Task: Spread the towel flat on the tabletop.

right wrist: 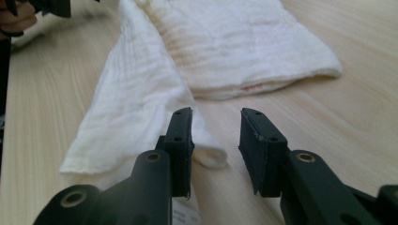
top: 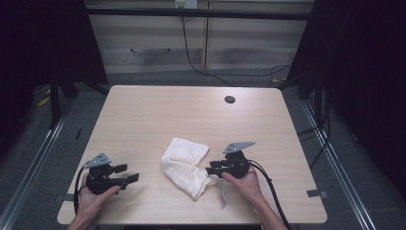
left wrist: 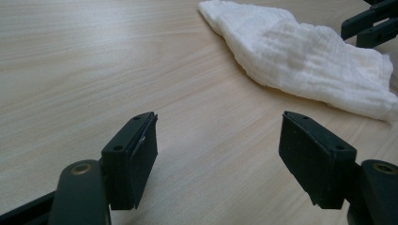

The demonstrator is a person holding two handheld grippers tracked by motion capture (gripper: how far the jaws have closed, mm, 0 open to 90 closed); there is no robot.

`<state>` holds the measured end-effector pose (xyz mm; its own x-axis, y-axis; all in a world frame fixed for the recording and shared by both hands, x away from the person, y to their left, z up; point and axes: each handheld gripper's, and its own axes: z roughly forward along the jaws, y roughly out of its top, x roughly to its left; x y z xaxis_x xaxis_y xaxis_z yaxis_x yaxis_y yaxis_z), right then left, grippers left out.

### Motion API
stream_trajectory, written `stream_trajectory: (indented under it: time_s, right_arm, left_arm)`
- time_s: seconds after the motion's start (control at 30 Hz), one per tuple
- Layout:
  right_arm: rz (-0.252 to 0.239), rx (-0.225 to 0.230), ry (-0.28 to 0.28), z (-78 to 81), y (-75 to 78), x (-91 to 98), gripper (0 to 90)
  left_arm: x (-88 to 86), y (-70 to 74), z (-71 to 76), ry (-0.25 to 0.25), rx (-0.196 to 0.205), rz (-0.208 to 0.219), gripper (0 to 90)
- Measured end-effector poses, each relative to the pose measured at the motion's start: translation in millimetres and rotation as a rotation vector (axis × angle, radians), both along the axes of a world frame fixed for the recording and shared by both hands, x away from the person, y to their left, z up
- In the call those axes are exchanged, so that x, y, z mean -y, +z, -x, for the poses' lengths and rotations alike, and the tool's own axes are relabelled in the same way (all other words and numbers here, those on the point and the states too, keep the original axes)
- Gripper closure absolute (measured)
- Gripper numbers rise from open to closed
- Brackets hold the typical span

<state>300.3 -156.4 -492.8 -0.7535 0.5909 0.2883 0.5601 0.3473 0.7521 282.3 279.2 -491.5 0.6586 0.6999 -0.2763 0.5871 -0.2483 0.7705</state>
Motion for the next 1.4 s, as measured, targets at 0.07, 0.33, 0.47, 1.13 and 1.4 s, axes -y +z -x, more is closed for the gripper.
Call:
stream_trajectory:
  time_s: [0.07, 0.33, 0.47, 1.13, 1.4]
  right_arm:
    - [-0.009, 0.012, -0.002, -0.4, 5.3, -1.1, 63.9]
    - [0.056, 0.003, -0.059, -49.0, 6.7, -4.3, 60.4]
    - [0.049, -0.02, -0.084, -73.2, -0.7, -7.6, 60.1]
    - [0.061, -0.037, -0.086, -81.5, -13.4, -10.5, 86.8]
    - [0.01, 0.018, -0.083, -77.2, 17.5, -2.7, 87.1]
  left_arm:
    - [0.3, -0.4, -0.3, 0.002, -0.003, 0.0, 28.2]
    - [2.1, -1.1, -1.0, -0.005, -0.006, -0.004, 28.1]
    - [-0.1, -1.3, -1.9, 0.004, -0.007, 0.0, 28.2]
    - [-0.6, -0.1, -0.7, -0.001, 0.001, 0.007, 28.1]
    - [0.2, -0.3, -0.9, -0.005, -0.002, 0.004, 28.1]
